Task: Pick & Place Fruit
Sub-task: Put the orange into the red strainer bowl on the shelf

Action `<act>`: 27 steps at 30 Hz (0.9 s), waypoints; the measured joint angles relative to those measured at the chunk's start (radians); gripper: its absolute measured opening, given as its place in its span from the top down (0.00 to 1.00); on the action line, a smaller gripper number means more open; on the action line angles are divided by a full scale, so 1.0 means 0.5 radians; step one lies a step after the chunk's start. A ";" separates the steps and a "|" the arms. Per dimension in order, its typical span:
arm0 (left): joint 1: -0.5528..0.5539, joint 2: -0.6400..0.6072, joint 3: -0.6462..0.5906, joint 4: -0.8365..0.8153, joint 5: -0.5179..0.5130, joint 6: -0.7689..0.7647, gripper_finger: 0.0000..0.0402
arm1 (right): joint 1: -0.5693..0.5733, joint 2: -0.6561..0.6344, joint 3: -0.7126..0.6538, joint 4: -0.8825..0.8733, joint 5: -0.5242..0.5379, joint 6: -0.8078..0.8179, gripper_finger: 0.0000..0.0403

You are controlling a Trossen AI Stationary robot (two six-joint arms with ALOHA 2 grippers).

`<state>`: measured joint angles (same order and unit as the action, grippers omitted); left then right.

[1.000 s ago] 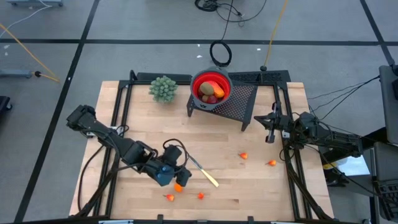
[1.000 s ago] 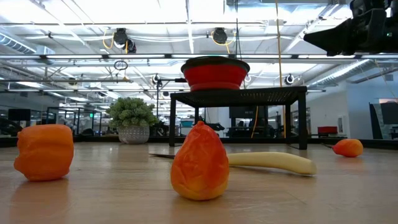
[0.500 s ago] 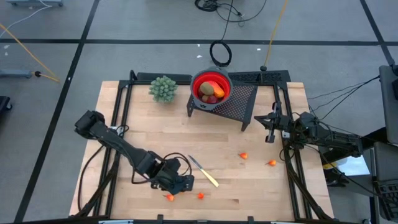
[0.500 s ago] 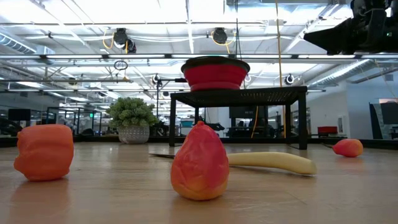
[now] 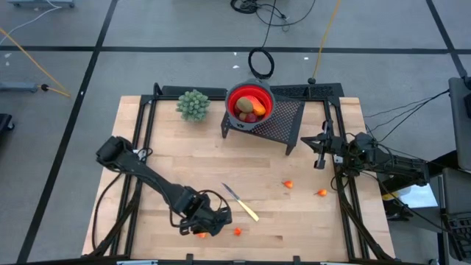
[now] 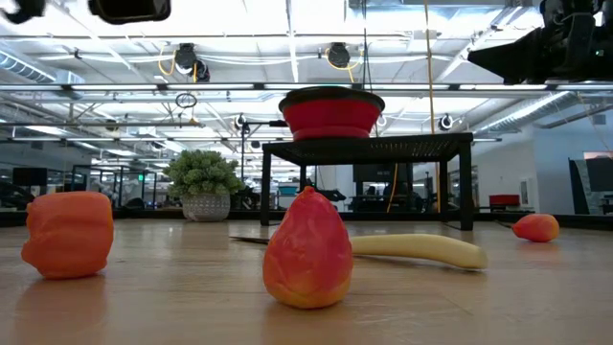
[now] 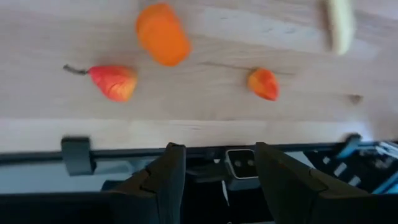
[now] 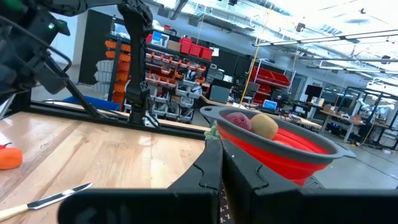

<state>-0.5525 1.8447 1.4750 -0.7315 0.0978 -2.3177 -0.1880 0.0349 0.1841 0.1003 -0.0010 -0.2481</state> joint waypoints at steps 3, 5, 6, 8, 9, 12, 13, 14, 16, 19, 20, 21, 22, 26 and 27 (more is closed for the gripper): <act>0.000 0.030 0.000 -0.002 0.013 -0.066 0.52 | 0.000 0.000 0.000 0.000 0.000 0.000 1.00; 0.002 0.062 0.000 -0.021 0.010 -0.068 0.52 | 0.000 0.000 0.000 0.000 -0.001 0.000 1.00; 0.006 0.081 0.000 -0.029 0.008 -0.069 0.52 | 0.000 0.000 0.000 0.000 0.000 0.000 1.00; 0.007 0.110 0.000 -0.032 0.009 -0.069 0.52 | 0.000 0.000 0.000 -0.001 -0.001 0.000 1.00; 0.007 0.122 0.000 -0.029 0.010 -0.070 0.52 | 0.000 0.000 0.000 0.000 0.000 0.000 1.00; 0.007 0.152 0.000 -0.048 0.013 -0.075 0.52 | 0.000 0.000 0.000 -0.001 0.000 0.000 1.00; 0.007 0.161 0.000 -0.061 0.012 -0.083 0.52 | 0.000 0.000 0.000 -0.001 0.000 0.000 1.00; 0.007 0.164 0.000 -0.079 0.013 -0.087 0.52 | 0.000 0.000 0.000 0.000 -0.001 0.000 1.00; 0.006 0.164 0.000 -0.126 0.012 -0.090 0.52 | 0.000 0.000 0.000 -0.001 0.000 0.000 1.00; 0.010 0.162 0.000 -0.210 -0.008 -0.097 0.52 | 0.000 0.000 0.000 -0.001 -0.001 0.000 1.00; 0.013 0.162 0.000 -0.225 -0.016 -0.096 0.52 | 0.000 0.000 0.000 -0.001 -0.001 0.000 1.00; 0.017 0.162 0.000 -0.227 -0.025 -0.095 0.52 | 0.000 0.000 0.000 0.000 -0.001 0.000 1.00; 0.023 0.162 0.000 -0.226 -0.032 -0.094 0.52 | 0.000 0.000 0.000 -0.001 -0.001 0.000 1.00; 0.048 0.179 0.000 -0.227 -0.041 -0.089 0.52 | 0.000 0.000 0.000 -0.001 -0.001 0.000 1.00; 0.050 0.186 0.000 -0.234 -0.041 -0.088 0.52 | 0.000 0.000 0.000 0.000 -0.001 0.000 1.00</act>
<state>-0.5278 1.9377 1.4750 -0.8484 0.0775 -2.3619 -0.1879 0.0349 0.1841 0.1001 -0.0013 -0.2481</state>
